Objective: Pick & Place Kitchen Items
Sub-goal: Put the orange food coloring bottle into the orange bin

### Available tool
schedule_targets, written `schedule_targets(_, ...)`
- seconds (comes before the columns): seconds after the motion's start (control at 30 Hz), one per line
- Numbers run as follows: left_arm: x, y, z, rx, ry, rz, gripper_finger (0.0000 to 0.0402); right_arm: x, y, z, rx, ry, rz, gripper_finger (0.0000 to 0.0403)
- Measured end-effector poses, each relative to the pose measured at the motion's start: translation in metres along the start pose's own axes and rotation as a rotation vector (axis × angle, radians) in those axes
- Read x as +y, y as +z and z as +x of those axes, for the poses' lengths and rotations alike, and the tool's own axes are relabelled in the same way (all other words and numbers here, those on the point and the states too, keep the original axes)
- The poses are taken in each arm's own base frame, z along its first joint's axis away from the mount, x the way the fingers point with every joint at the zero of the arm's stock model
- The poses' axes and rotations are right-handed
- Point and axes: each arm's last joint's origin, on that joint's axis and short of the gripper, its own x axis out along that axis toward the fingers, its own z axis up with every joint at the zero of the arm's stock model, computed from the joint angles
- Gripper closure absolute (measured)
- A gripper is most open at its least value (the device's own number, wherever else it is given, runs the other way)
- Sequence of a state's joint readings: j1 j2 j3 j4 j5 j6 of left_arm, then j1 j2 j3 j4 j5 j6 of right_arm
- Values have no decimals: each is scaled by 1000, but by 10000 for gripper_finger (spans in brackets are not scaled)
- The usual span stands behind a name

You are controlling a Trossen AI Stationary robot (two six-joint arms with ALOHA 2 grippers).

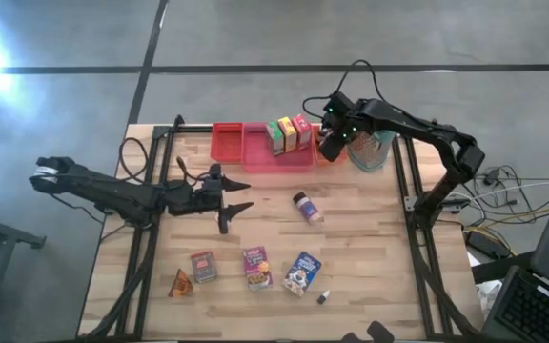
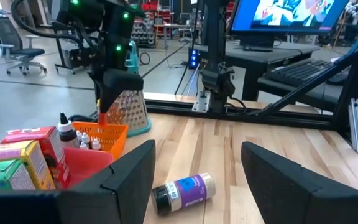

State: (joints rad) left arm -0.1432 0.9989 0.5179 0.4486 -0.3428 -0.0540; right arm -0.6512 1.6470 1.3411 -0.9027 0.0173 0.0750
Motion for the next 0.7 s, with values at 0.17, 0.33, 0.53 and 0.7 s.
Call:
schedule_targets(0.17,1,3,1,-16,3,-6,158,4,8,-10,-31,46,10,306)
schedule_targets(0.33,0,5,1,-21,3,20,158,4,15,-19,-67,61,-60,311)
schedule_targets(0.53,0,4,1,-15,3,22,158,-7,16,-13,-30,53,-149,326)
schedule_targets(0.7,0,4,1,-16,3,22,158,-15,15,1,37,63,-214,309)
